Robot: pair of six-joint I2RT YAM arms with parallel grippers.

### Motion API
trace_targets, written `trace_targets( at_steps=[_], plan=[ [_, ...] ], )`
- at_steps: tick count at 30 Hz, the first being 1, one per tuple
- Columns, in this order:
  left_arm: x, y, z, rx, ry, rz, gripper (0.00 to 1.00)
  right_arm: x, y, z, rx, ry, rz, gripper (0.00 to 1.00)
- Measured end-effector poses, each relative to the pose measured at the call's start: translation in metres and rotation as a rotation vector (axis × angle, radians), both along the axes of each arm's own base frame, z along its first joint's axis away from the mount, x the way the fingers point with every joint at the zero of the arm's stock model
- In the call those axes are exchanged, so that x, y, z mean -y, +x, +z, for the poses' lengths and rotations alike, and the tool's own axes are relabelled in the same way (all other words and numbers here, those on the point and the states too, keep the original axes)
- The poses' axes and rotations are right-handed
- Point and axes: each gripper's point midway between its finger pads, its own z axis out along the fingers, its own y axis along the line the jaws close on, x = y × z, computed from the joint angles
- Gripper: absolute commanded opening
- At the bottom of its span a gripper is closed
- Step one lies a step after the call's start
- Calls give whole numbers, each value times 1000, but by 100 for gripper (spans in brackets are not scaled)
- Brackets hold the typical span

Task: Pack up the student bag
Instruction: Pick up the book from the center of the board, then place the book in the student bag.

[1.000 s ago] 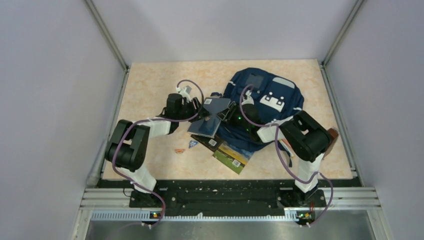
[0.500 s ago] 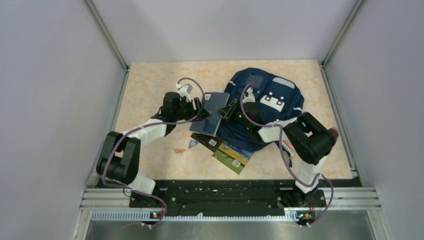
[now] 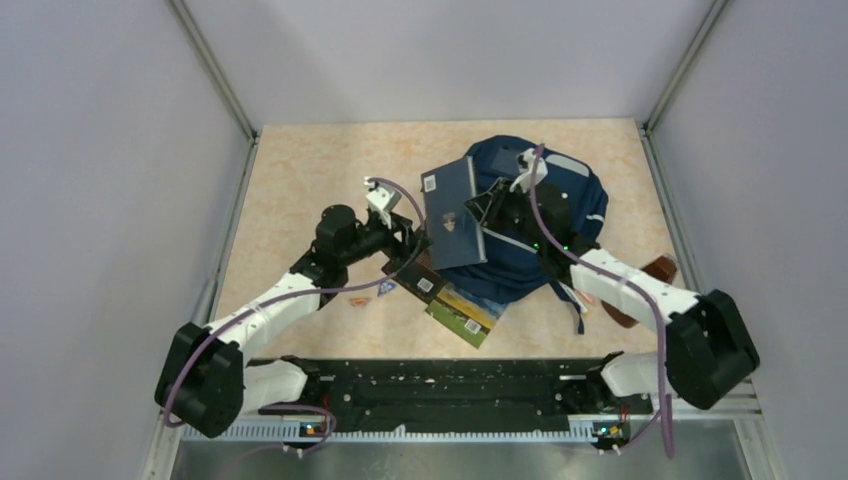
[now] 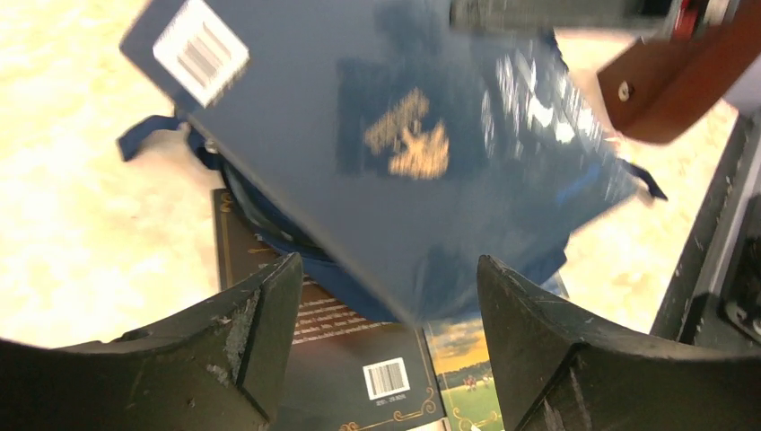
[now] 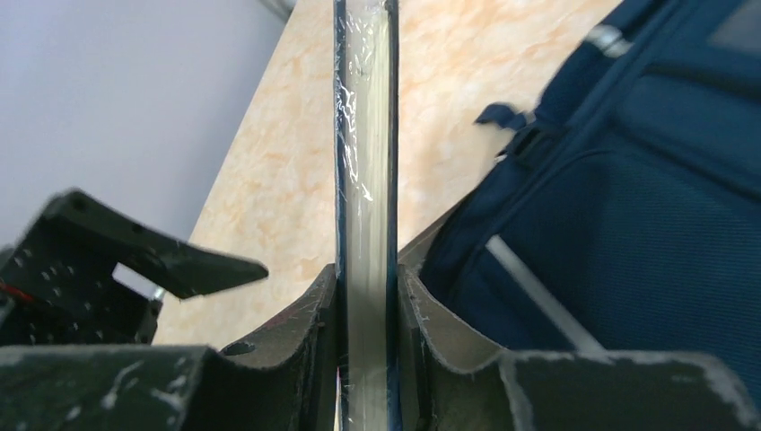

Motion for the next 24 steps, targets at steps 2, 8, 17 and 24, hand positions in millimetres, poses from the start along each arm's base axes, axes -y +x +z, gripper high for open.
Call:
trace_targets(
  at_steps=[2, 8, 17, 24],
  plan=[
    [9, -8, -9, 7, 28, -39, 76, 22, 1, 11, 18, -25, -34, 0],
    [45, -20, -33, 27, 109, -159, 75, 100, 2, 36, 50, -94, -189, 0],
    [120, -19, -59, 131, 278, -319, 75, 168, -32, 45, 21, -381, -339, 0],
    [141, -18, -85, 152, 392, -391, 77, 180, -41, 39, -37, -530, -308, 0]
  ],
)
